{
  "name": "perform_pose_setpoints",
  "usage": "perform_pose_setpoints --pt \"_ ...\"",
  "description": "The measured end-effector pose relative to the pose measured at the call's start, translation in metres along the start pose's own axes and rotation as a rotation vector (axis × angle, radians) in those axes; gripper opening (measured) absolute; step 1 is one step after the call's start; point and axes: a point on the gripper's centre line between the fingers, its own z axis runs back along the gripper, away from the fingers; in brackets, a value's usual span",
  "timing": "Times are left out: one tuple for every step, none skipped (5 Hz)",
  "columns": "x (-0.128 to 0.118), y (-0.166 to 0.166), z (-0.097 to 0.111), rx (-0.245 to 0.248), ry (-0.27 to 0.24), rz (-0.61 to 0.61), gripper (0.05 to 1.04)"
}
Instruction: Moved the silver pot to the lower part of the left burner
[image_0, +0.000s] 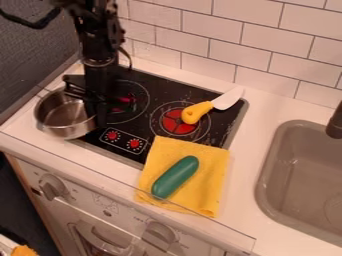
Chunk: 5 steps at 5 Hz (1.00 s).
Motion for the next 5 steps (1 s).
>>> perform_pose_setpoints --pt "-0.006 0.000 -0.004 -0.009 0.013 -0.003 0.078" --pt "-0.010 -0.002 -0.006 -0.012 0.025 -0.001 0.113" --pt "-0.012 -0.016 -0.004 -0.016 0.038 -0.037 0.307" --pt "-0.010 -0.024 0.006 -0.040 0.011 -0.079 0.580" --pt "-0.009 -0.033 0.029 -0.111 -0.067 -0.157 0.867"
